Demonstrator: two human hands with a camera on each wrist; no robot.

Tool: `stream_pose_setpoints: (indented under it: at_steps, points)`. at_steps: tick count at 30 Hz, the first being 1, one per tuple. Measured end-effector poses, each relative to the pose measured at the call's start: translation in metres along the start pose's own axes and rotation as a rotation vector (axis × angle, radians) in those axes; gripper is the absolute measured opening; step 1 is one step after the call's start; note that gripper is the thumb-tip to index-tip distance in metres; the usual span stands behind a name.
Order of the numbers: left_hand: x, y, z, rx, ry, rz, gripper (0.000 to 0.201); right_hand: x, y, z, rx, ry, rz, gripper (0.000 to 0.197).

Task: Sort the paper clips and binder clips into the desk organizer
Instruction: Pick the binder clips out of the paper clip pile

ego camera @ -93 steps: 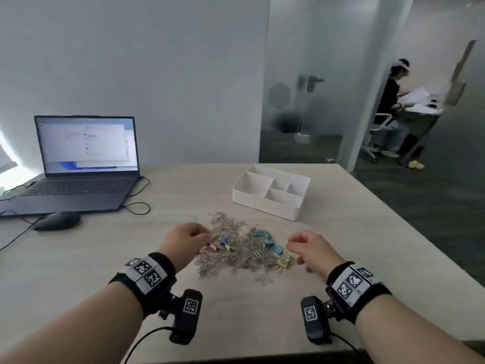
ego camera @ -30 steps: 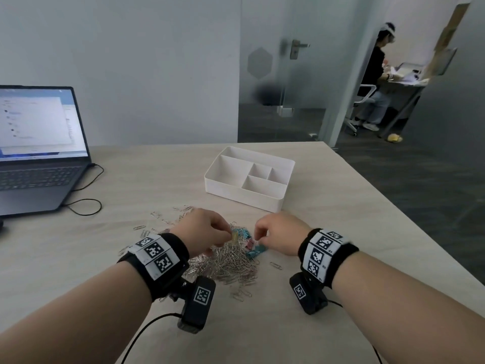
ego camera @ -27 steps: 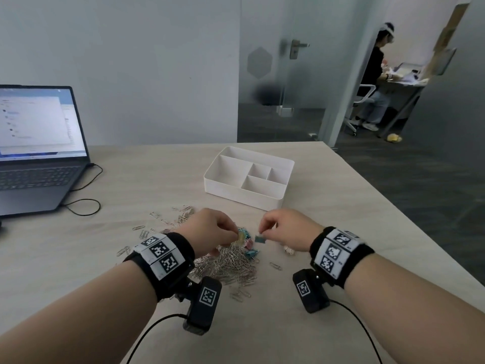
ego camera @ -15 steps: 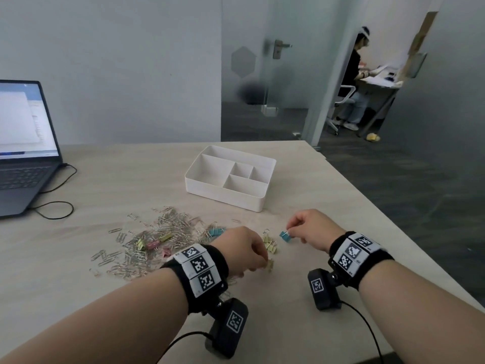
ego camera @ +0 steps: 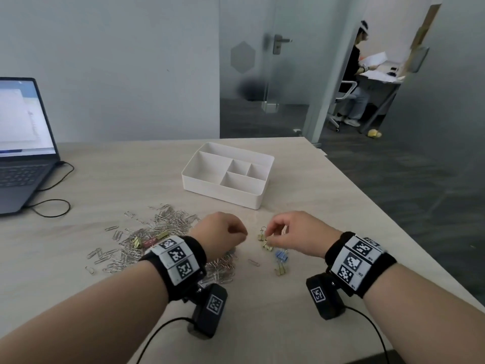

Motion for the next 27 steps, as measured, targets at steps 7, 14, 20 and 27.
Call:
stream_pose_setpoints:
  at_steps: [7, 14, 20, 27]
  points:
    - [-0.036, -0.004, -0.063, 0.151, -0.161, -0.056, 0.018, -0.015, -0.001, 0.039, -0.333, 0.509, -0.162, 0.022]
    - [-0.051, -0.011, -0.065, 0.081, -0.167, -0.11, 0.045, -0.009, -0.021, 0.013, -0.169, 0.471, -0.053, 0.011]
    - [-0.038, -0.018, -0.052, 0.036, -0.21, -0.099, 0.035, -0.078, -0.035, 0.044, -0.143, 0.426, -0.258, 0.032]
    - [-0.037, -0.025, -0.044, 0.021, -0.289, -0.112, 0.014, -0.087, -0.047, 0.056, -0.072, 0.442, -0.207, 0.03]
Point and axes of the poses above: each hand's wrist, its own y-axis away from the middle knuckle, its own z-axis out of the palm, x = y × z, the point moved 7 cm from there along -y, towards the middle knuckle, and after that the axes turned 11 degrees about y, right-handed, at the moved point
